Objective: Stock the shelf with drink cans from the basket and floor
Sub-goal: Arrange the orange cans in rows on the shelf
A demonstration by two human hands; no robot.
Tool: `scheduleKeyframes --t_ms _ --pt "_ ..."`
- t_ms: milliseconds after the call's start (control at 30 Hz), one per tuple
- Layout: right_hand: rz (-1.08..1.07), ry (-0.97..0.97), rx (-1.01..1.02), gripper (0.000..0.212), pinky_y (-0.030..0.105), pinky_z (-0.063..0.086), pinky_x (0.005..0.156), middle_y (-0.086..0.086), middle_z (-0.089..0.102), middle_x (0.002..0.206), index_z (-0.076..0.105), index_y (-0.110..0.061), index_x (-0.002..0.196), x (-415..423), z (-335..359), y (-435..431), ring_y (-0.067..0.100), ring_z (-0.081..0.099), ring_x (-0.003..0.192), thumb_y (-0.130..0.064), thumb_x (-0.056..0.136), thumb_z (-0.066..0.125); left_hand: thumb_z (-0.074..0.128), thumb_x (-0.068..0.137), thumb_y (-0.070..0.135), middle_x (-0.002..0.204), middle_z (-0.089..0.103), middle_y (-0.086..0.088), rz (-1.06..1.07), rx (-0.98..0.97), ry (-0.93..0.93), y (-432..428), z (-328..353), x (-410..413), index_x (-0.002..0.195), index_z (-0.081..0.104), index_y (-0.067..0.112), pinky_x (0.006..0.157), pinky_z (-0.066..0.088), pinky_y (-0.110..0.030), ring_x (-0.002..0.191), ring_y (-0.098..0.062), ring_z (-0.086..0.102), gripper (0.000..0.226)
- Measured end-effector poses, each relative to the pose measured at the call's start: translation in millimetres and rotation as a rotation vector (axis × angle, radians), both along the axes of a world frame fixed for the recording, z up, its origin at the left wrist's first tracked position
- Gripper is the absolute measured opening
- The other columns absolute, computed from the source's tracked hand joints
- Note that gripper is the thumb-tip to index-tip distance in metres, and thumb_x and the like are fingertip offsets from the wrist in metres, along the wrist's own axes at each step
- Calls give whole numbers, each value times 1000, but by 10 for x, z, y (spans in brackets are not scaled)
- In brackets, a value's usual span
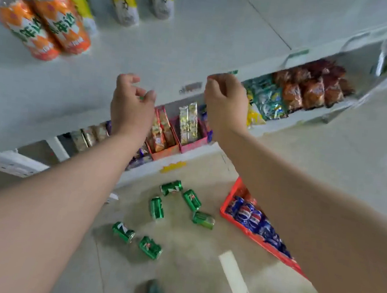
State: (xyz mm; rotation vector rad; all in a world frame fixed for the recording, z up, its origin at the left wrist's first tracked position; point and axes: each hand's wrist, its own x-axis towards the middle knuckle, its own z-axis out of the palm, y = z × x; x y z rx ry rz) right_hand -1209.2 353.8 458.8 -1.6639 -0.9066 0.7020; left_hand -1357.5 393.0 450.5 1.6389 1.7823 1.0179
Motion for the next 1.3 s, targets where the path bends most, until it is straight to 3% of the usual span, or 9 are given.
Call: scheduleKeyframes --t_ms 100,200,367,500,800,933,1067,1233,1300 --pt "-130 4 -64 18 26 37 55 -11 47 59 50 -26 68 684 -292 -410 9 45 57 -22 85 48 60 89 26 83 56 7 -64 -80 -8 -279 -361 633 116 53 13 69 38 -24 80 -13 54 31" --pt "-236 42 -146 11 40 53 74 -6 60 71 57 -25 76 1407 -671 -925 21 60 75 -26 82 48 63 86 26 80 58 7 -115 -180 -52 -633 -760 1350 104 56 19 78 48 -30 77 -16 57 21" --pt "-336 57 -262 22 46 54 85 0 68 90 65 -16 99 2325 -1246 -1781 23 65 91 -26 87 49 62 79 36 82 62 4 -233 -347 -92 -1184 -1381 2294 99 52 23 85 54 -48 83 -24 65 26" --pt "-437 62 -360 20 35 52 84 -4 67 91 67 -17 102 2867 -1796 -2394 16 63 89 -24 92 51 63 82 35 82 62 4 -308 -442 -71 -1584 -1918 2877 91 54 26 85 55 -48 86 -25 66 16" --pt "-601 143 -524 17 39 52 80 -5 68 86 63 -22 90 3238 -3079 -3021 18 63 84 -32 87 50 64 87 29 87 62 2 -455 -638 26 -1988 -3168 3401 100 59 16 75 55 -36 82 -19 62 19" --pt "-617 180 -582 14 31 47 73 -6 65 83 63 -19 91 3329 -3540 -2917 16 63 82 -29 91 53 64 89 30 84 56 8 -509 -722 83 -1821 -3663 3530 108 57 15 51 48 -14 70 -8 56 26" --pt "-568 180 -623 21 27 44 74 -3 67 95 65 -13 104 3421 -3981 -2650 14 61 89 -27 95 53 66 87 33 84 56 13 -530 -762 134 -1554 -4166 3636 119 56 14 82 49 -31 82 -11 56 39" --pt "-503 190 -709 26 39 53 84 1 69 100 65 -13 109 3430 -4728 -2422 20 64 94 -31 94 53 69 82 41 125 61 -4 -518 -835 210 -1359 -4907 3680 130 51 14 96 47 -37 109 -20 59 58" --pt "-453 209 -731 26 36 52 80 0 69 99 64 -13 110 3439 -5066 -2348 19 64 93 -31 95 52 70 81 44 131 58 -6 -501 -844 251 -1303 -5241 3721 133 50 12 99 45 -40 116 -24 57 64"
